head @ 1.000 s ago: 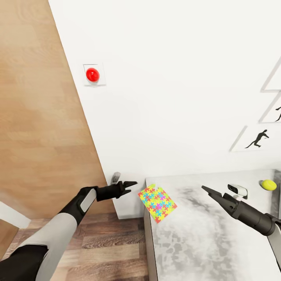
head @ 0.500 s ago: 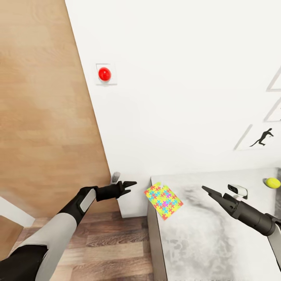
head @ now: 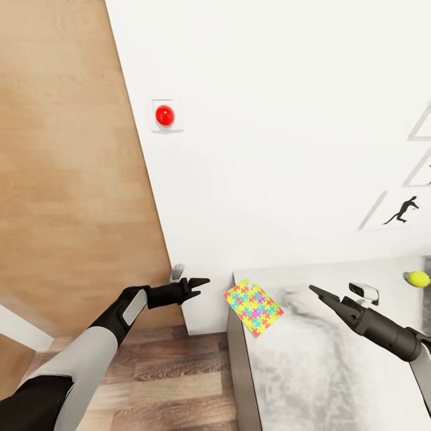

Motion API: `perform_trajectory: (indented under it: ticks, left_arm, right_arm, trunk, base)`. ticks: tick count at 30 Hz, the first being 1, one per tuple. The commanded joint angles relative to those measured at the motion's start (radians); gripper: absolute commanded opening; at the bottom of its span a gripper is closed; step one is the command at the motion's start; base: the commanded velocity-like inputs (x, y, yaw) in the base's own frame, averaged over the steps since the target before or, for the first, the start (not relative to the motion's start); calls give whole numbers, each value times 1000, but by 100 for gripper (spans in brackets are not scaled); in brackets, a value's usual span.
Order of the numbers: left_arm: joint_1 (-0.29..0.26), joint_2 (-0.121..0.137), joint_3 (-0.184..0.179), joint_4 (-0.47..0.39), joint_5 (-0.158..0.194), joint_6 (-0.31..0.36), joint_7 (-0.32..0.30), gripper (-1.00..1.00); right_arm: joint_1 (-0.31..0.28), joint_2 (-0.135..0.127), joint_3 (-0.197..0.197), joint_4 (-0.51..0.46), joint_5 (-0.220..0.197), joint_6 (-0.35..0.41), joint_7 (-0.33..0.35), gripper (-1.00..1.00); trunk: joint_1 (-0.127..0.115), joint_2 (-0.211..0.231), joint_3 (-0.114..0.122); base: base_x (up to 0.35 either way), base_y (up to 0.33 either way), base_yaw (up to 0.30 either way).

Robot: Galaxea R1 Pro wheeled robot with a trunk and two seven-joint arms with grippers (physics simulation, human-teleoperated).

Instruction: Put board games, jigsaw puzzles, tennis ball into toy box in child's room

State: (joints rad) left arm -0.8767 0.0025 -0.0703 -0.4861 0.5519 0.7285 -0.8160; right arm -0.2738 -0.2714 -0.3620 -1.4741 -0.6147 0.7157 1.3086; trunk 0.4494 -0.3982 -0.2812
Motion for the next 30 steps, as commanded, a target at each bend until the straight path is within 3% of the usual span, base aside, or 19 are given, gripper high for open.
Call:
perform_trajectory:
  ticks: [1, 30]
  left_arm:
    - [-1, 0, -1, 0, 3, 6, -1, 100]
    - [-1, -1, -3, 0, 3, 5, 0, 100]
  right_arm:
    - [-1, 0, 0, 0, -3, 8, -2, 100]
    - [-1, 0, 3, 0, -2, 10, -22, 100]
  trunk:
    - [1, -2, -1]
    - [1, -2, 5]
  base:
    - [0, 15, -83]
    - [-58, 2, -13]
